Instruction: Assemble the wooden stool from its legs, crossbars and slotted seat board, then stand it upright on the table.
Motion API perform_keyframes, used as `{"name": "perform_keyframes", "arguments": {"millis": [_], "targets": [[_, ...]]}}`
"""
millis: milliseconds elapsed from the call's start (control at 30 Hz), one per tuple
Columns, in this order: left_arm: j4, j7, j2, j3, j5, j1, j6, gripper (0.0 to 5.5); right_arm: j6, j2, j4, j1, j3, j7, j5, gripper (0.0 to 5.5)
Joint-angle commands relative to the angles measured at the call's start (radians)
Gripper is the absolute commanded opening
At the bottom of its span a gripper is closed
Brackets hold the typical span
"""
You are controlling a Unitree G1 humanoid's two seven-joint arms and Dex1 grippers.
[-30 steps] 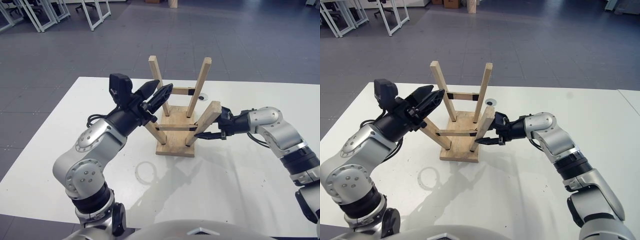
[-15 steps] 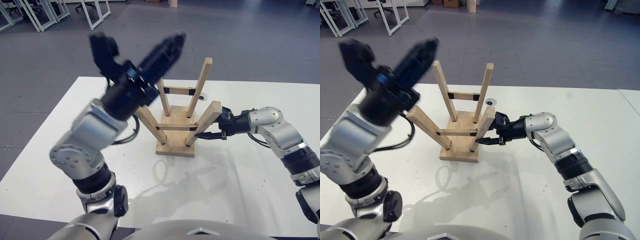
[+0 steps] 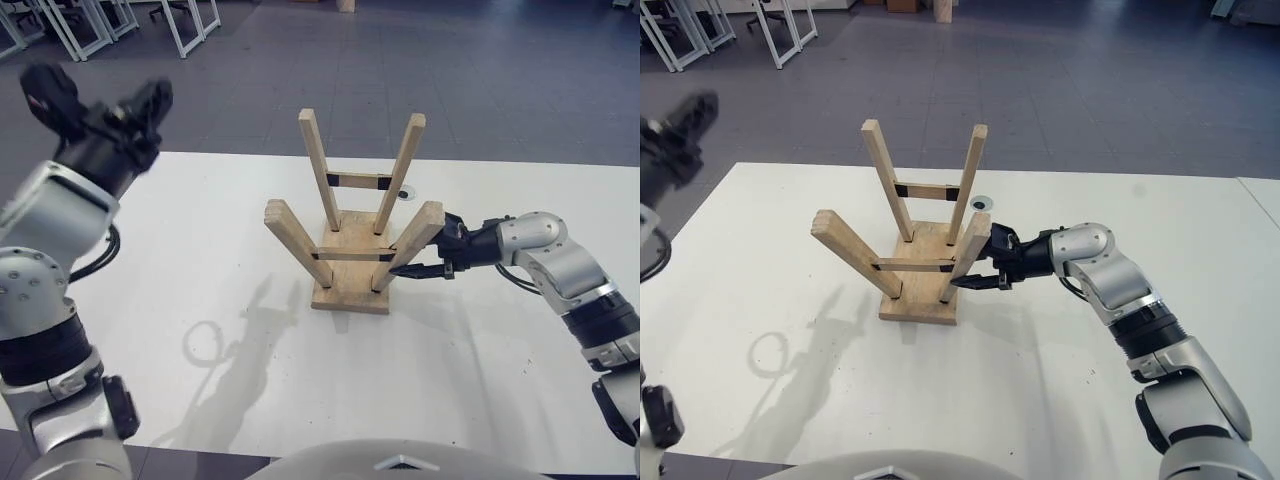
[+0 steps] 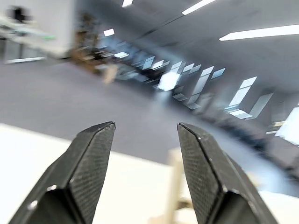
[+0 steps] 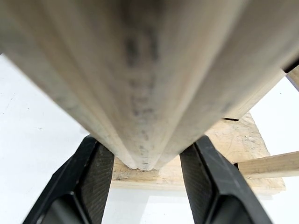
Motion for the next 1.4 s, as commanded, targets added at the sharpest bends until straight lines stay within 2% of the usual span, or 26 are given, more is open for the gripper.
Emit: {"name": "perform_keyframes", "arguments": {"millis": [33,233,267,367,433,467,633,767,900,1000,1100,1133,1233,1333,1400], "targets": [[-0.015,-0.073,-0.056,-0.318,0.247,0.183,0.069,2.50,0.119,-0.107,0.117,0.121,0.166,0.037,-0.263,2.02],[-0.105,-0.068,-0.228,-0.444,0.327,0.121,0.062,2.50,0.110,-0.100,0.129,0.114,0.173,0.033,-0.271,2.02],[-0.132,-0.085,-0.281,-0.491,0.344,0.069,0.044,2.50,0.111,-0.101,0.126,0.118,0.174,0.031,-0.271,2.02],[-0.279,-0.119,-0.559,-0.688,0.263,-0.086,0.052,2.50,0.116,-0.100,0.112,0.123,0.185,0.038,-0.271,2.02],[-0.321,-0.118,-0.611,-0.774,0.279,-0.070,0.104,2.50,0.116,-0.100,0.108,0.121,0.188,0.045,-0.272,2.02],[-0.326,-0.119,-0.593,-0.789,0.307,-0.040,0.125,2.50,0.116,-0.101,0.107,0.122,0.188,0.046,-0.272,2.02],[-0.319,-0.198,-0.413,-0.670,0.364,0.110,0.181,2.50,0.100,-0.103,0.120,0.123,0.194,0.043,-0.270,2.02],[-0.183,-0.210,-0.290,-0.417,0.408,0.227,0.166,2.50,0.081,-0.109,0.129,0.137,0.196,0.038,-0.277,2.02],[-0.042,-0.155,-0.225,-0.195,0.490,0.173,0.102,2.50,0.073,-0.110,0.124,0.170,0.213,0.023,-0.286,2.02],[-0.031,-0.053,-0.257,-0.151,0.563,0.106,0.081,2.50,0.069,-0.106,0.127,0.177,0.220,0.014,-0.289,2.02],[-0.108,-0.012,-0.367,-0.261,0.607,0.070,0.099,2.50,0.066,-0.104,0.129,0.176,0.222,0.013,-0.291,2.02],[-0.153,-0.046,-0.426,-0.353,0.586,0.051,0.105,2.50,0.065,-0.104,0.130,0.174,0.222,0.014,-0.291,2.02],[-0.357,-0.208,-0.677,-0.616,0.347,0.015,0.119,2.50,0.062,-0.103,0.137,0.165,0.229,0.023,-0.298,2.02],[-0.428,-0.227,-0.749,-0.671,0.290,0.030,0.129,2.50,0.061,-0.099,0.151,0.161,0.236,0.026,-0.304,2.02],[-0.419,-0.239,-0.703,-0.633,0.320,0.044,0.139,2.50,0.056,-0.098,0.158,0.167,0.241,0.027,-0.306,2.02]]}}
